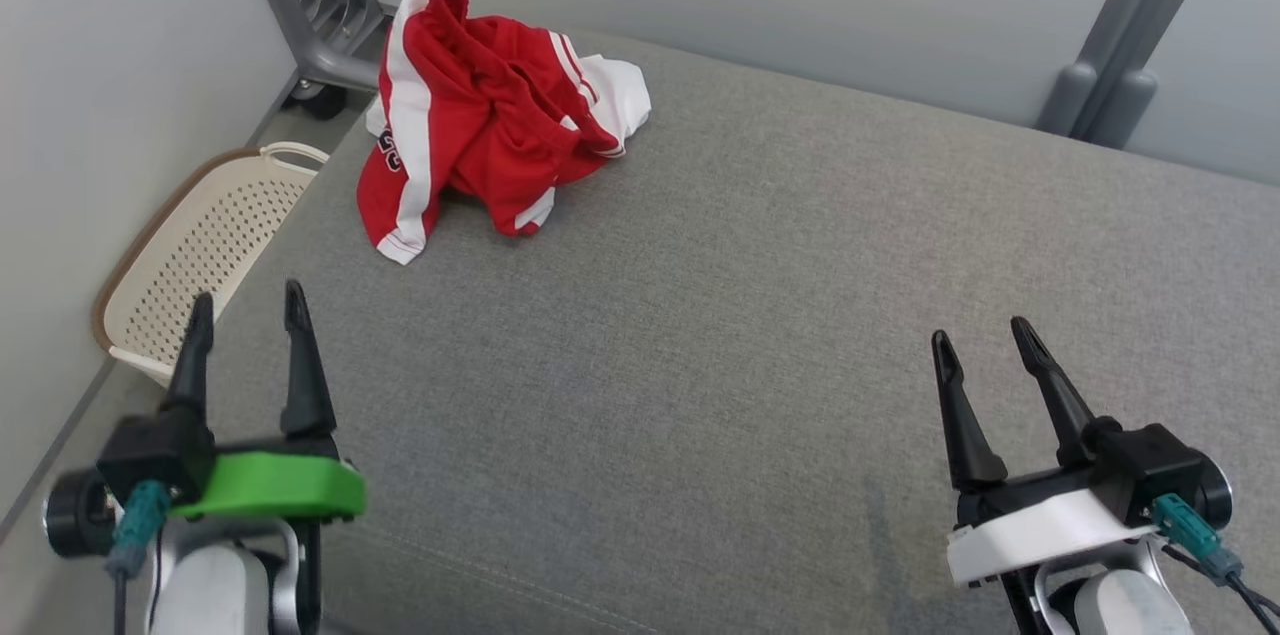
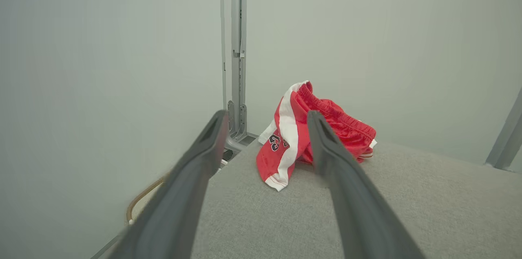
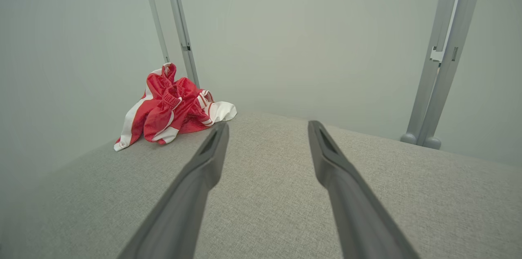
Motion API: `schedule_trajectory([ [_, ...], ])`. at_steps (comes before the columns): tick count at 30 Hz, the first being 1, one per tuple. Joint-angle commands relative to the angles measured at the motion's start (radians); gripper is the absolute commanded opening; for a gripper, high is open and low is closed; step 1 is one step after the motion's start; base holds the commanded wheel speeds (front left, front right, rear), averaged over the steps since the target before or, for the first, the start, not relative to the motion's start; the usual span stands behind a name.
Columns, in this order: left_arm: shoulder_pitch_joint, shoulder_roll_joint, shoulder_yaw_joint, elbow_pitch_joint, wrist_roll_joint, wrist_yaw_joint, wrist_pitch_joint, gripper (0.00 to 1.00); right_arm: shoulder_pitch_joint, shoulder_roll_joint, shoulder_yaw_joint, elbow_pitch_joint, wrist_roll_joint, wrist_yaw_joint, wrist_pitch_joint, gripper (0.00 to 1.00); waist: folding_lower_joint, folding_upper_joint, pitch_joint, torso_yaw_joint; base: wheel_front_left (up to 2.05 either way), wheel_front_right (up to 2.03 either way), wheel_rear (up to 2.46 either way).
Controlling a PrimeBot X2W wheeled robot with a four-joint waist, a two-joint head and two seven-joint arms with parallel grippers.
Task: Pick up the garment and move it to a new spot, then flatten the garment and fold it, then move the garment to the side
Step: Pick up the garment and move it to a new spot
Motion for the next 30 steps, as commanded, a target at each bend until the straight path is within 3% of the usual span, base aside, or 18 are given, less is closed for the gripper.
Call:
schedule_trajectory([
  [1,-0.052,0.011,0.009,0.005,0.013,-0.009,0.000,1.00,-0.023,-0.005,0.000,-0.010,-0.011,0.000,-0.004,1.00,0.0000,0.0000,0.053,-0.033,0.00,0.00,0.00],
  [8,-0.315,0.099,0.020,0.141,0.045,-0.057,0.005,1.00,-0.092,-0.005,0.006,-0.031,-0.063,0.000,-0.004,1.00,0.0000,0.0000,0.182,-0.114,0.00,0.00,0.00],
  [16,-0.646,0.198,0.024,0.367,0.011,-0.094,0.143,1.00,-0.172,-0.005,0.026,-0.049,-0.106,0.000,-0.004,1.00,0.0000,0.0000,0.316,-0.230,0.00,0.00,0.00],
  [19,-0.733,0.248,0.008,0.457,0.038,-0.092,0.192,1.00,-0.195,-0.005,0.032,-0.058,-0.115,0.000,-0.004,1.00,0.0000,0.0000,0.358,-0.265,0.00,0.00,0.00],
  [30,-0.902,0.320,0.009,0.737,0.041,-0.071,0.307,1.00,-0.244,-0.005,0.045,-0.080,-0.143,0.000,-0.004,1.00,0.0000,0.0000,0.476,-0.341,0.00,0.00,0.00],
])
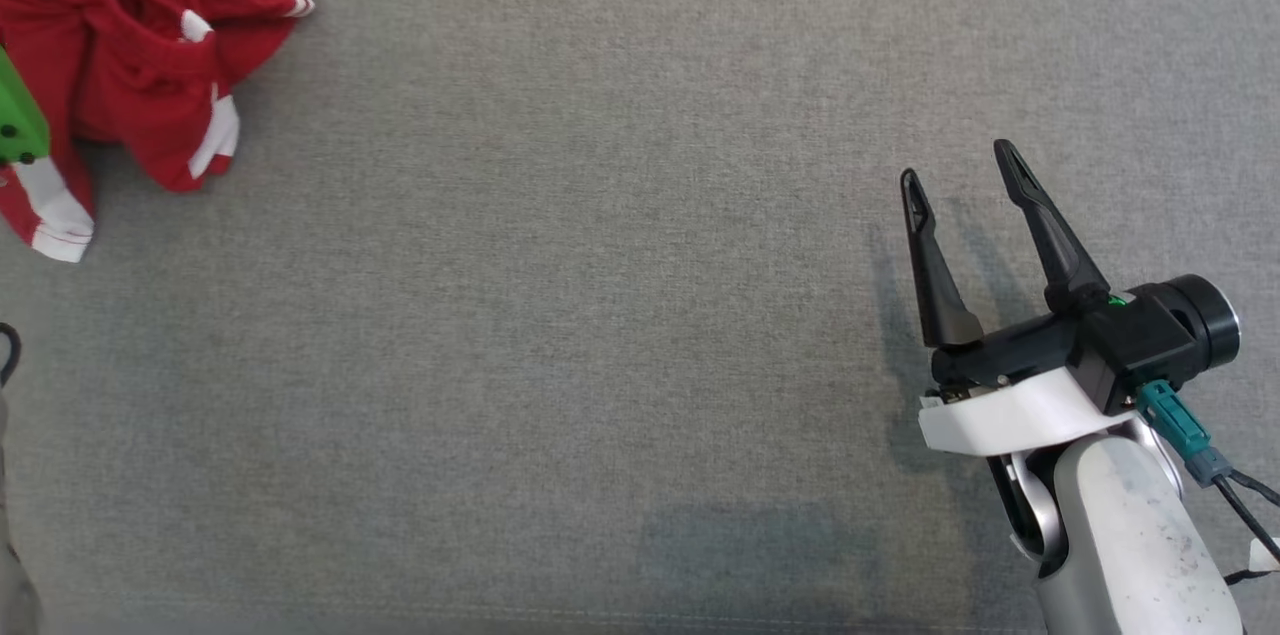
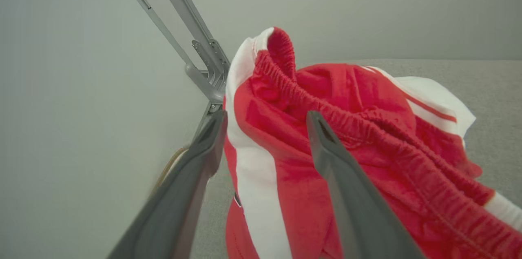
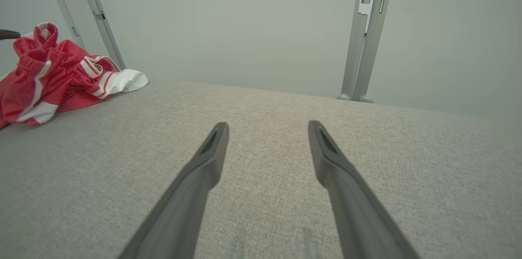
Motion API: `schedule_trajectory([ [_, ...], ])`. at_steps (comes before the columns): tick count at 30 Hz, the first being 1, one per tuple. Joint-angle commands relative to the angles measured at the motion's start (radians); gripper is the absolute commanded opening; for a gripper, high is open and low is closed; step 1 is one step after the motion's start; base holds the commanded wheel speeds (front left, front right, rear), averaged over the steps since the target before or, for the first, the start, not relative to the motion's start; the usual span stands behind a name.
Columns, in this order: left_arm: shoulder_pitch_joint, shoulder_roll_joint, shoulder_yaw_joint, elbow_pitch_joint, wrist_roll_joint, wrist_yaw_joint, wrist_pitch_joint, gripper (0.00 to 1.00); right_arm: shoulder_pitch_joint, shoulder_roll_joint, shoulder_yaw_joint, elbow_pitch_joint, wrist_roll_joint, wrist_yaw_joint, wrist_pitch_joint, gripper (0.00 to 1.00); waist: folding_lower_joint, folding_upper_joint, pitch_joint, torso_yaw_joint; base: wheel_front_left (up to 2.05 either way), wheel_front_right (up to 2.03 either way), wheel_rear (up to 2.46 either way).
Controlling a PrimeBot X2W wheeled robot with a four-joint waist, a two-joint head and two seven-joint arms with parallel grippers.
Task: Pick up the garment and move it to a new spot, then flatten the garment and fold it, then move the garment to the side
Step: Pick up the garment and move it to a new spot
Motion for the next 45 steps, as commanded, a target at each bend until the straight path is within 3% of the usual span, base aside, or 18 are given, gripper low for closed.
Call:
schedule_trajectory([
  [1,-0.022,0.013,0.000,0.009,0.007,0.005,0.004,1.00,-0.013,-0.004,-0.001,-0.006,-0.006,0.000,-0.004,1.00,-0.0001,0.0000,0.076,-0.067,0.00,0.00,0.00],
  [10,-0.091,0.065,0.006,0.144,-0.013,0.009,0.075,1.00,-0.027,-0.004,0.004,-0.023,-0.013,0.000,-0.004,1.00,-0.0001,0.0000,0.122,-0.089,0.00,0.00,0.00],
  [14,-0.109,0.062,0.004,0.184,-0.027,0.010,0.111,1.00,-0.026,-0.004,0.009,-0.020,-0.006,0.000,-0.004,1.00,-0.0001,0.0000,0.124,-0.094,0.00,0.00,0.00],
  [15,-0.112,0.068,0.003,0.184,-0.026,0.009,0.104,0.78,-0.028,-0.004,0.010,-0.019,-0.003,0.000,-0.004,1.00,-0.0001,0.0000,0.124,-0.095,0.00,0.00,0.00],
  [16,-0.114,0.071,0.002,0.184,-0.026,0.011,0.093,0.44,-0.030,-0.004,0.010,-0.017,-0.001,0.000,-0.004,1.00,-0.0001,0.0000,0.123,-0.096,0.00,0.00,0.00],
  [17,-0.115,0.071,0.000,0.185,-0.026,0.014,0.084,0.18,-0.031,-0.004,0.011,-0.016,0.002,0.000,-0.004,1.00,-0.0001,0.0000,0.122,-0.097,0.00,0.00,0.00],
  [18,-0.115,0.072,-0.002,0.188,-0.025,0.015,0.077,0.00,-0.032,-0.004,0.011,-0.014,0.004,0.000,-0.004,1.00,-0.0001,0.0000,0.119,-0.098,0.00,0.00,0.00],
  [32,-0.156,0.116,-0.078,0.186,0.025,-0.005,0.019,0.00,0.010,-0.004,0.008,0.020,0.056,0.000,-0.004,1.00,-0.0001,0.0000,-0.037,-0.097,0.00,0.00,0.00],
  [37,-0.175,0.110,-0.119,0.167,0.046,-0.023,0.012,0.00,0.036,-0.004,0.002,0.036,0.080,0.000,-0.004,1.00,-0.0001,0.0000,-0.115,-0.096,0.00,0.00,0.00],
  [45,-0.185,0.050,-0.232,0.130,0.067,-0.052,0.007,0.00,0.100,-0.004,-0.007,0.056,0.124,0.000,-0.004,1.00,-0.0001,0.0000,-0.272,-0.129,0.00,0.00,0.00],
])
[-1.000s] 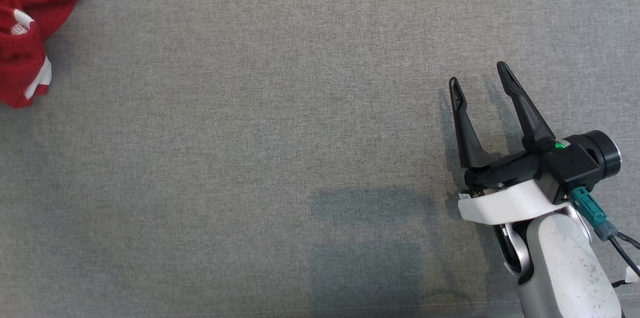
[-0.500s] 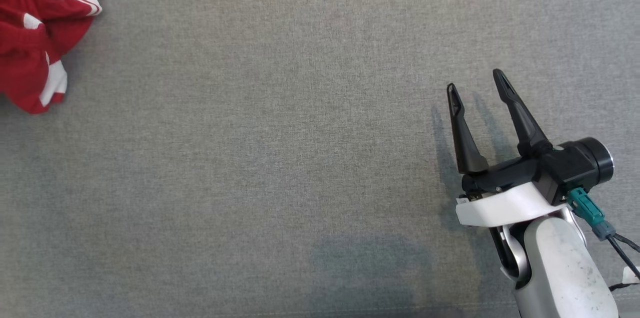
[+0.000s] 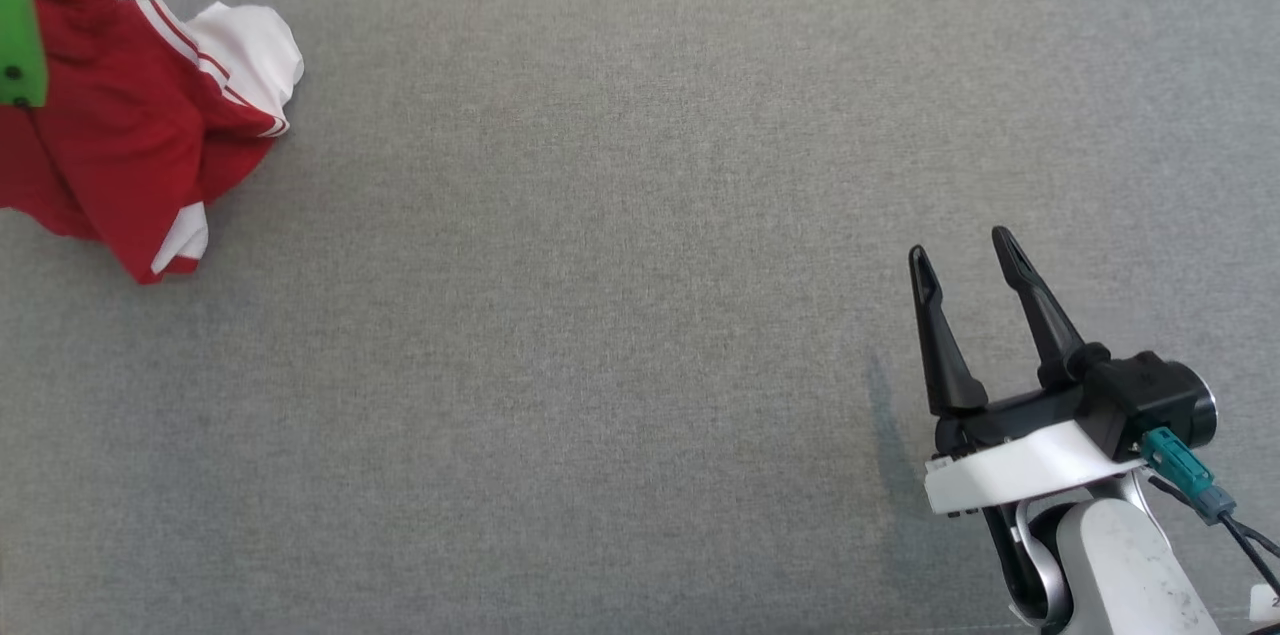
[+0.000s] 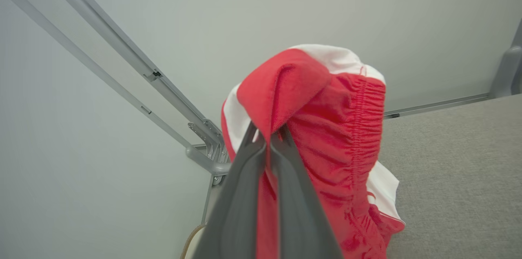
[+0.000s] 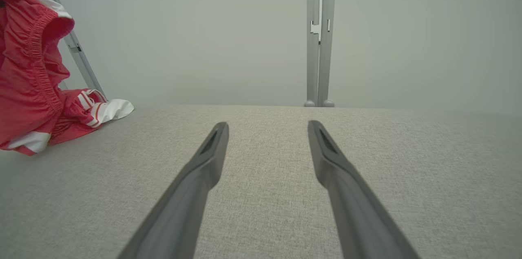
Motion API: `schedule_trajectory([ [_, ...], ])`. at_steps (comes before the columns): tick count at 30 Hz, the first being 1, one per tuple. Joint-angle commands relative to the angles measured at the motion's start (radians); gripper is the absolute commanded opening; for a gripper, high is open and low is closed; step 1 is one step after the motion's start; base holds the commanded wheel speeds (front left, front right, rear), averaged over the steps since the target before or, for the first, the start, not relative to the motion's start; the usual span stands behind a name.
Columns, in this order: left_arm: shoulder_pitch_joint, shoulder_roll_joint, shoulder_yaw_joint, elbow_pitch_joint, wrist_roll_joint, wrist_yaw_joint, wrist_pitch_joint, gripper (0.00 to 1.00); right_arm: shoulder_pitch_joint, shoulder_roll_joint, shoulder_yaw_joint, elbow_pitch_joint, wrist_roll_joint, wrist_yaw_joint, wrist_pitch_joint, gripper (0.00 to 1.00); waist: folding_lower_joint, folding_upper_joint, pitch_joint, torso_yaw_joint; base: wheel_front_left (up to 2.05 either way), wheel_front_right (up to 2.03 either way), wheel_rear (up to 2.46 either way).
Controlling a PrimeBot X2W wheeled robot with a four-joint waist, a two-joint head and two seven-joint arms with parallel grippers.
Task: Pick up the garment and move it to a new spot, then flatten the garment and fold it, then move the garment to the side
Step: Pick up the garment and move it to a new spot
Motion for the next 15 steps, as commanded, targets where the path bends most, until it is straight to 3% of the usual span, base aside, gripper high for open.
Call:
schedule_trajectory([
  [1,-0.006,-0.010,-0.016,-0.007,0.003,-0.003,-0.007,0.00,0.022,-0.004,-0.004,0.003,0.007,0.000,-0.004,1.00,0.0000,-0.0001,-0.107,-0.031,0.00,0.00,0.00],
  [15,0.046,-0.169,-0.239,-0.122,-0.154,-0.006,-0.041,0.00,0.080,-0.004,-0.035,0.002,0.037,0.000,-0.004,1.00,0.0000,-0.0001,-0.190,-0.146,0.00,0.00,0.00],
])
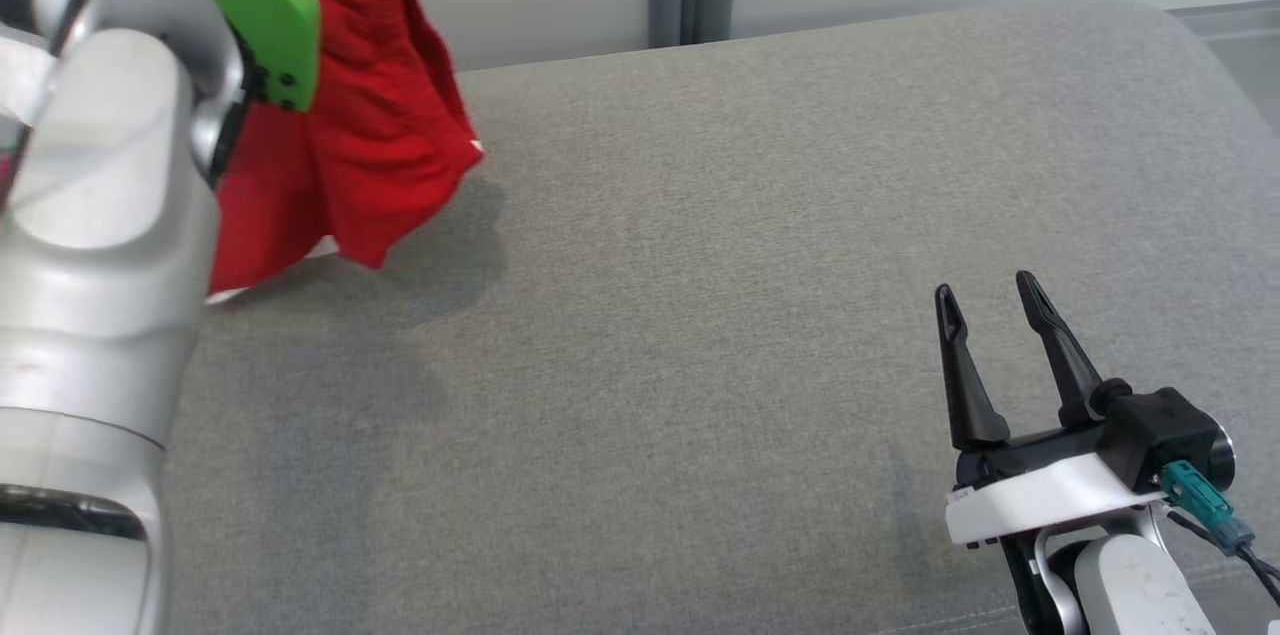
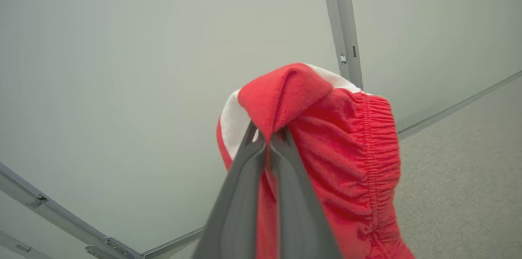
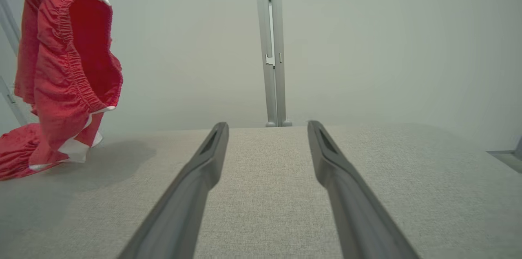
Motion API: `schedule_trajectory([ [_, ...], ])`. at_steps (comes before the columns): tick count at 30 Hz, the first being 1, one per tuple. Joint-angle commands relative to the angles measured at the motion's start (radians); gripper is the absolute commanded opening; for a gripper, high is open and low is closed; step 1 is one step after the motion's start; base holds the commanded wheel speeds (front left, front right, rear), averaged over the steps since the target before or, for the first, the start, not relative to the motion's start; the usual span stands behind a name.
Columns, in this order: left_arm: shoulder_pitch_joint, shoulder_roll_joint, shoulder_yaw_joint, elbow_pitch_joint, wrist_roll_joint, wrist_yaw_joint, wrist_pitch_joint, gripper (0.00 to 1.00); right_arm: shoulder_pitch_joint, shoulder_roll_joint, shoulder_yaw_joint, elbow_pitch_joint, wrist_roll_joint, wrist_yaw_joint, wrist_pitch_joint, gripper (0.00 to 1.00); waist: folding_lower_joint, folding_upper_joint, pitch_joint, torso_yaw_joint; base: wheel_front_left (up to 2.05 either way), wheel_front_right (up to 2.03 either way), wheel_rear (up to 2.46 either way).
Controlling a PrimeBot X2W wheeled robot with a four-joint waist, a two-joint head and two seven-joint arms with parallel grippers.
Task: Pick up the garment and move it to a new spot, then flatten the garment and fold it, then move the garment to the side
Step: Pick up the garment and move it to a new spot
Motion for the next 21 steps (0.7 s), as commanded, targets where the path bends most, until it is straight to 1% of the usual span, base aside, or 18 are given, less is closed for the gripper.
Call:
schedule_trajectory([
  [1,0.038,-0.019,-0.011,-0.004,-0.017,-0.002,-0.015,0.00,0.008,-0.003,-0.002,-0.002,0.010,0.000,-0.004,1.00,0.0000,-0.0001,-0.021,-0.044,0.00,0.00,0.00],
  [7,0.153,-0.137,-0.044,0.008,-0.078,-0.002,-0.099,0.00,0.010,-0.003,-0.011,-0.004,0.014,0.000,-0.004,1.00,0.0000,-0.0001,-0.002,-0.073,0.00,0.00,0.00],
  [11,0.239,-0.190,-0.074,0.046,-0.093,0.009,-0.168,0.00,0.001,-0.003,-0.007,-0.004,0.017,0.000,-0.004,1.00,0.0000,-0.0001,0.013,-0.094,0.00,0.00,0.00],
  [13,0.280,-0.207,-0.096,0.070,-0.095,0.022,-0.200,0.00,-0.008,-0.003,-0.002,-0.003,0.020,0.000,-0.004,1.00,0.0000,-0.0001,0.020,-0.105,0.00,0.00,0.00],
  [16,0.333,-0.215,-0.141,0.102,-0.100,0.030,-0.226,0.00,-0.016,-0.003,0.005,-0.004,0.022,0.000,-0.004,1.00,0.0000,-0.0001,0.035,-0.121,0.00,0.00,0.00],
  [18,0.366,-0.216,-0.182,0.093,-0.115,0.032,-0.238,0.00,-0.019,-0.003,0.005,-0.006,0.021,0.000,-0.004,1.00,0.0000,-0.0001,0.047,-0.131,0.00,0.00,0.00],
  [20,0.388,-0.216,-0.222,0.084,-0.130,0.045,-0.241,0.00,-0.021,-0.003,0.004,-0.006,0.020,0.000,-0.004,1.00,0.0000,-0.0001,0.058,-0.136,0.00,0.00,0.00],
  [21,0.388,-0.216,-0.222,0.084,-0.130,0.045,-0.241,0.00,-0.021,-0.003,0.004,-0.006,0.020,0.000,-0.004,1.00,0.0000,-0.0001,0.058,-0.136,0.00,0.00,0.00],
])
